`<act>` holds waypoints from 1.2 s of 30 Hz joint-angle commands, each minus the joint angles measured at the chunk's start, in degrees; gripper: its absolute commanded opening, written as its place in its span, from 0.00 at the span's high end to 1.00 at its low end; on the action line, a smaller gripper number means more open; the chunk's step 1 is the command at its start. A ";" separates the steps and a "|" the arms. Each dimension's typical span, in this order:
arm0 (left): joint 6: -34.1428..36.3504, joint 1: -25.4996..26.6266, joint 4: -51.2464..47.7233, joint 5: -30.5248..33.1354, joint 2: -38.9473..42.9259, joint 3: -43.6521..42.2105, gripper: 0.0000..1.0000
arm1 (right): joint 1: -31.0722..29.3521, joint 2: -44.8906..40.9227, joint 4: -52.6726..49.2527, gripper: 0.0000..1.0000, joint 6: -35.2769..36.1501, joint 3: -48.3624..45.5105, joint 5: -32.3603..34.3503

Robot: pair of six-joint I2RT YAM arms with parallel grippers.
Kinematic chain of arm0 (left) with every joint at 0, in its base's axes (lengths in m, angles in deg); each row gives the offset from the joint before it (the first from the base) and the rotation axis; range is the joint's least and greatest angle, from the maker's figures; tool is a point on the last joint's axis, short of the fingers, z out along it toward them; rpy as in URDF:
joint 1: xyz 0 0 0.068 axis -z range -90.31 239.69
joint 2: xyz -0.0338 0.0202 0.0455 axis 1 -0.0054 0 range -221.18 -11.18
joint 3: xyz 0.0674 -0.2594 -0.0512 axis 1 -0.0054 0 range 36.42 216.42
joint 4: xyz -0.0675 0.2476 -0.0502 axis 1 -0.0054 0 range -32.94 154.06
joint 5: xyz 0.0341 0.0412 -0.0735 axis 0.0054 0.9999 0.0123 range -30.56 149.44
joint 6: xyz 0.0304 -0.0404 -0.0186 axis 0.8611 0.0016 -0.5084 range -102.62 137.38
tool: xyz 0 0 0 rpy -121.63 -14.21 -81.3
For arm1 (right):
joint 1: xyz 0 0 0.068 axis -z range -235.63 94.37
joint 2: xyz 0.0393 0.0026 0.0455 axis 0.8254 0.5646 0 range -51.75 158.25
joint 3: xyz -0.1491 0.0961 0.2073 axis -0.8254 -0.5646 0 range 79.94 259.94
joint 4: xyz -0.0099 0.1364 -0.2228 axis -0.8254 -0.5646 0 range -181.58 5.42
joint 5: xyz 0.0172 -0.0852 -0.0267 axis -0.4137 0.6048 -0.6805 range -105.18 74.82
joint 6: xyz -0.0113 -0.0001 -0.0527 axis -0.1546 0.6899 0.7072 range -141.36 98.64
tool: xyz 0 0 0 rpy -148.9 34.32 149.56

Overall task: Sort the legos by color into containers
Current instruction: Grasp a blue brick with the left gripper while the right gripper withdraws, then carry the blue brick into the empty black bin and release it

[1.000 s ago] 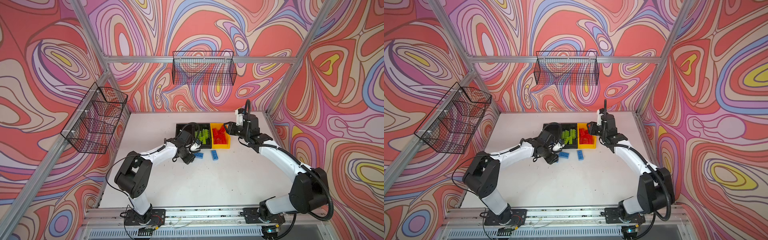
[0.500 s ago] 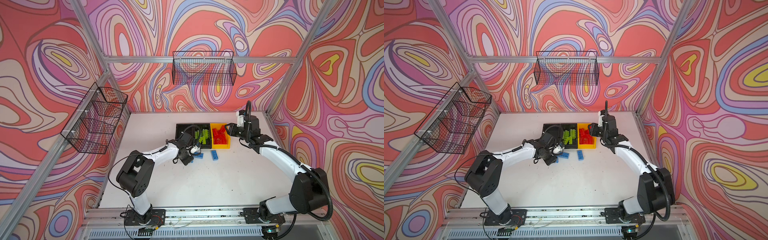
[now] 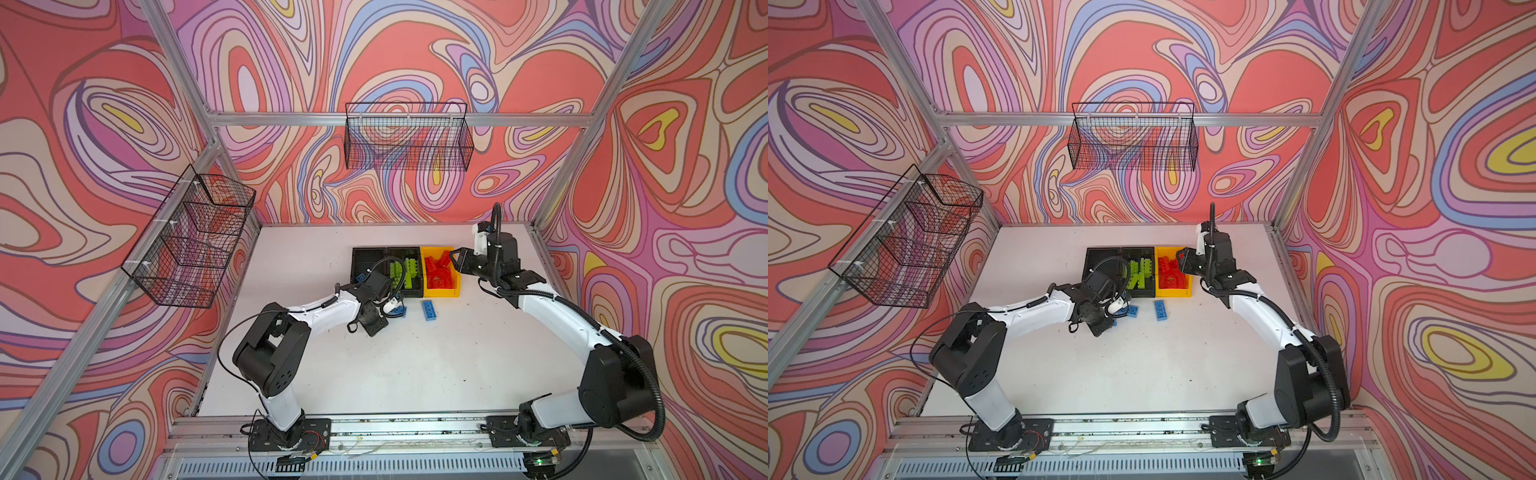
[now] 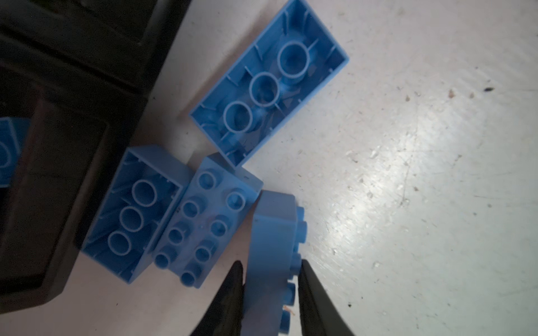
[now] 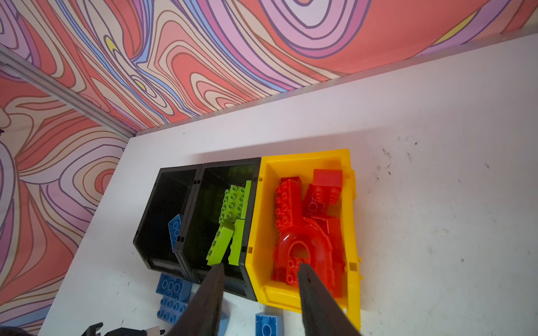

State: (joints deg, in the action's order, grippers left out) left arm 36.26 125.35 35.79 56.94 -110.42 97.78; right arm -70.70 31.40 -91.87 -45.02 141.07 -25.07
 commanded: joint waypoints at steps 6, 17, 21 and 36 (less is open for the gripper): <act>-0.83 0.21 -1.36 0.92 1.12 -0.67 0.79 | 0.31 -0.98 -0.53 0.55 -0.19 -1.01 1.27; -6.26 -2.40 -2.71 -0.79 9.77 5.08 0.83 | 0.35 -1.59 -0.52 0.56 -0.41 -1.27 1.19; -14.41 -5.97 -2.27 1.69 6.69 12.72 0.82 | 0.33 -2.09 -0.36 0.56 -0.50 -1.49 1.44; -30.55 -10.79 -3.46 7.68 -18.06 37.07 0.82 | 0.70 -4.21 0.61 0.56 -1.38 -3.42 1.80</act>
State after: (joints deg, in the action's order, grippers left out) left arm 9.85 115.10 33.60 63.65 -126.66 132.31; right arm -70.46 28.80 -91.78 -45.70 138.64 -23.85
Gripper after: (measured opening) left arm 0.262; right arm 0.441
